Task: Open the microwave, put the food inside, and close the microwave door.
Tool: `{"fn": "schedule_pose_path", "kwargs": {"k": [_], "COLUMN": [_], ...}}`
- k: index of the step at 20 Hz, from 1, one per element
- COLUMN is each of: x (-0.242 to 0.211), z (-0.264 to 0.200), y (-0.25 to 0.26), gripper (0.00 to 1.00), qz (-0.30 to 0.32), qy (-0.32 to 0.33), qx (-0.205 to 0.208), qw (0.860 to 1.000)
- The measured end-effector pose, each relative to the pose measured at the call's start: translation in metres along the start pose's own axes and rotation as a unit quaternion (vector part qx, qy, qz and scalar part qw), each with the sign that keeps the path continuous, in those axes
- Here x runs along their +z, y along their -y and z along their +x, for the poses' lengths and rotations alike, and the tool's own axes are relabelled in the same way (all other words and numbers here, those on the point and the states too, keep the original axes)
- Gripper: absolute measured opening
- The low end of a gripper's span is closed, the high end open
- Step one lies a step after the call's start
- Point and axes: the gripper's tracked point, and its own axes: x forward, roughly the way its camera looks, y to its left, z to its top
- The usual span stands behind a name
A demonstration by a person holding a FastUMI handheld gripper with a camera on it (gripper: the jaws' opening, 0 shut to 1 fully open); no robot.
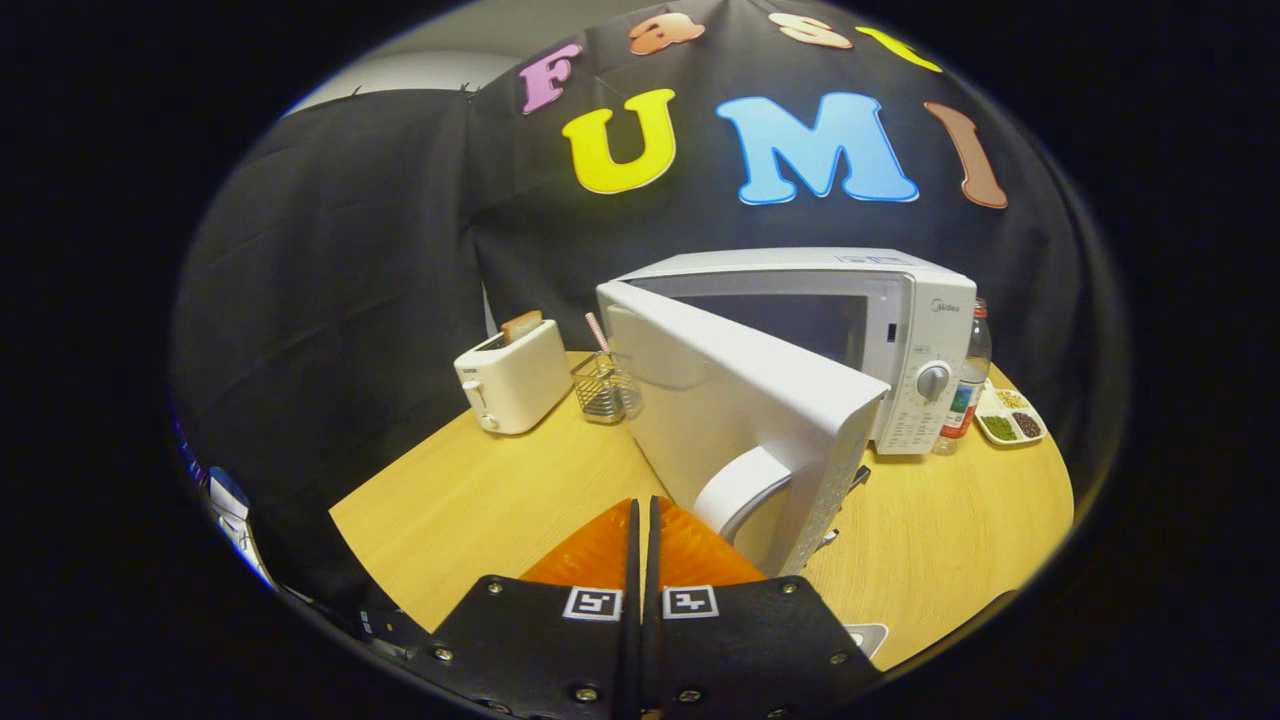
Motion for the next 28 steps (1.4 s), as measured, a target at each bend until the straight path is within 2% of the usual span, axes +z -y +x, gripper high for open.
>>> {"fn": "schedule_pose_path", "kwargs": {"k": [17,25,28], "x": [0.053,0.081,0.094], "z": [0.087,0.116,0.124], "y": [0.107,0.151,0.165], "gripper": [0.01,0.01,0.01], "qz": [0.046,0.072,0.099], "qy": [0.01,0.037,0.043], "qx": [-0.069,-0.112,-0.123], "qw": [0.997,0.99,0.986]}}
